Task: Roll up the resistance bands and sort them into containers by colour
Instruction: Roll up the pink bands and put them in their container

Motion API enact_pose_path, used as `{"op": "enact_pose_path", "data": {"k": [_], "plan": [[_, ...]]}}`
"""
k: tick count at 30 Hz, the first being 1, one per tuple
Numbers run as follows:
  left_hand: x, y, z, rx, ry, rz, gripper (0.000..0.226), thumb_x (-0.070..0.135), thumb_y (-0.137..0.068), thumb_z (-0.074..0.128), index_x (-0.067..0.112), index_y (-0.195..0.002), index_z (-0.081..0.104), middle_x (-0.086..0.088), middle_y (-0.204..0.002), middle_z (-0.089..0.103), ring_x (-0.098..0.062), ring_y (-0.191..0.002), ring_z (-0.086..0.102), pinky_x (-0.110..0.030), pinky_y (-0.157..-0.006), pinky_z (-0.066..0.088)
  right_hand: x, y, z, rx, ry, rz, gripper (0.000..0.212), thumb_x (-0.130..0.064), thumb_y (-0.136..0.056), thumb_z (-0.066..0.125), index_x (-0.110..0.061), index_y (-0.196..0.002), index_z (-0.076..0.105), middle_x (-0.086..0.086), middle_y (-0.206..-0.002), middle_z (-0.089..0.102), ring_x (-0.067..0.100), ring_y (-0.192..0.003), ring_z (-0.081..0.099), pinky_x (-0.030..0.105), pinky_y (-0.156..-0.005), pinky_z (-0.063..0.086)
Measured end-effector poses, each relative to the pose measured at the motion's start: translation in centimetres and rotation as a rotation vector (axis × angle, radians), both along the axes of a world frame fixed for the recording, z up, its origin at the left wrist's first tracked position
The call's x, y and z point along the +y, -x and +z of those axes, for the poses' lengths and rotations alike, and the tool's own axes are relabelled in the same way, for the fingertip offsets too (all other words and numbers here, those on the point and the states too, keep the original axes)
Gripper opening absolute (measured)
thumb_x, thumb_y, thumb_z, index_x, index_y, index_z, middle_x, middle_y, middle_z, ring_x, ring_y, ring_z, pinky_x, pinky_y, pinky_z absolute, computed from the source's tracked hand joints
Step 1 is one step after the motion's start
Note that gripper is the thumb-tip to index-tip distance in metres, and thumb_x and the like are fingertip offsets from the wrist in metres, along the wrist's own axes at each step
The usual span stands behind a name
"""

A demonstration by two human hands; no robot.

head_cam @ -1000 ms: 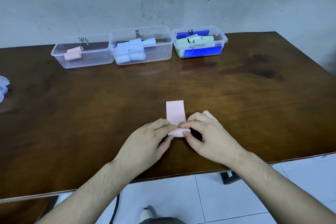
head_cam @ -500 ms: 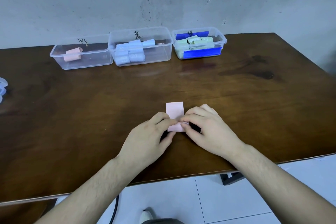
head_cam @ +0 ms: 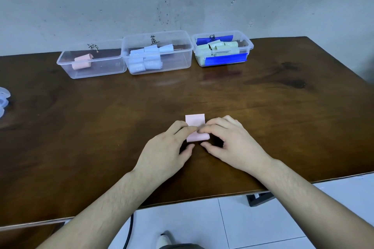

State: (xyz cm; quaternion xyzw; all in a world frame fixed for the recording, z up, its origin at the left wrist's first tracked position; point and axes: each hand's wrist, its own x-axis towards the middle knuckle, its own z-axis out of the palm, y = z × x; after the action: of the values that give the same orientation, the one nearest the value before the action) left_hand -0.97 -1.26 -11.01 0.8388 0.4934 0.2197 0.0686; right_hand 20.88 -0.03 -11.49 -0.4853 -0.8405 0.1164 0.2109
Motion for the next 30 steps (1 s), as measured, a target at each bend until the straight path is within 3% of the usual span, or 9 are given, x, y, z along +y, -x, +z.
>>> {"op": "enact_pose_path", "data": {"k": [6,15,20,26,30], "plan": [[0.8,-0.1,-0.2,-0.003,-0.011,0.012,0.035,0.025,-0.088,0.07,0.024,-0.122,0.064,0.013,-0.113,0.058,-0.008,-0.062,0.056,-0.02,-0.048,0.042,0.4,-0.2,0.1,0.025,-0.031,-0.018,0.037,-0.037,-0.092,0.067,-0.041,-0.128,0.06,-0.025,-0.123,0.054,0.003,-0.111,0.043,0.033,-0.096,0.041],[1.8,0.0,-0.5,-0.014,-0.012,0.049,0.035,0.031,-0.095,0.06,0.025,-0.129,0.062,0.016,-0.119,0.054,-0.006,-0.06,0.046,-0.018,-0.051,0.041,0.9,-0.2,0.3,0.054,-0.016,-0.007,0.025,-0.032,-0.097,0.061,-0.039,-0.121,0.065,-0.023,-0.116,0.06,0.005,-0.102,0.05,0.035,-0.092,0.045],[2.0,0.0,-0.1,-0.038,-0.026,0.029,0.028,0.027,-0.096,0.059,0.029,-0.123,0.062,0.015,-0.115,0.057,-0.011,-0.067,0.059,-0.029,-0.053,0.052,1.8,0.0,0.5,0.062,0.029,-0.026,0.03,-0.032,-0.097,0.06,-0.036,-0.126,0.065,-0.019,-0.116,0.062,0.002,-0.103,0.049,0.038,-0.097,0.045],[2.6,-0.1,-0.3,-0.026,-0.025,0.055,0.028,0.026,-0.098,0.054,0.03,-0.124,0.062,0.016,-0.115,0.057,-0.012,-0.074,0.062,-0.028,-0.055,0.051,2.0,0.1,0.5,0.069,-0.027,-0.017,0.034,-0.031,-0.095,0.064,-0.04,-0.127,0.062,-0.023,-0.119,0.056,0.005,-0.107,0.048,0.036,-0.097,0.044],[2.7,-0.1,0.0,-0.029,-0.021,0.044,0.03,0.028,-0.096,0.056,0.03,-0.126,0.06,0.017,-0.115,0.051,-0.01,-0.062,0.055,-0.023,-0.05,0.045,2.4,0.2,0.4,0.045,-0.005,-0.022,0.03,-0.032,-0.095,0.064,-0.039,-0.124,0.064,-0.022,-0.118,0.06,0.007,-0.107,0.049,0.039,-0.094,0.045]]}}
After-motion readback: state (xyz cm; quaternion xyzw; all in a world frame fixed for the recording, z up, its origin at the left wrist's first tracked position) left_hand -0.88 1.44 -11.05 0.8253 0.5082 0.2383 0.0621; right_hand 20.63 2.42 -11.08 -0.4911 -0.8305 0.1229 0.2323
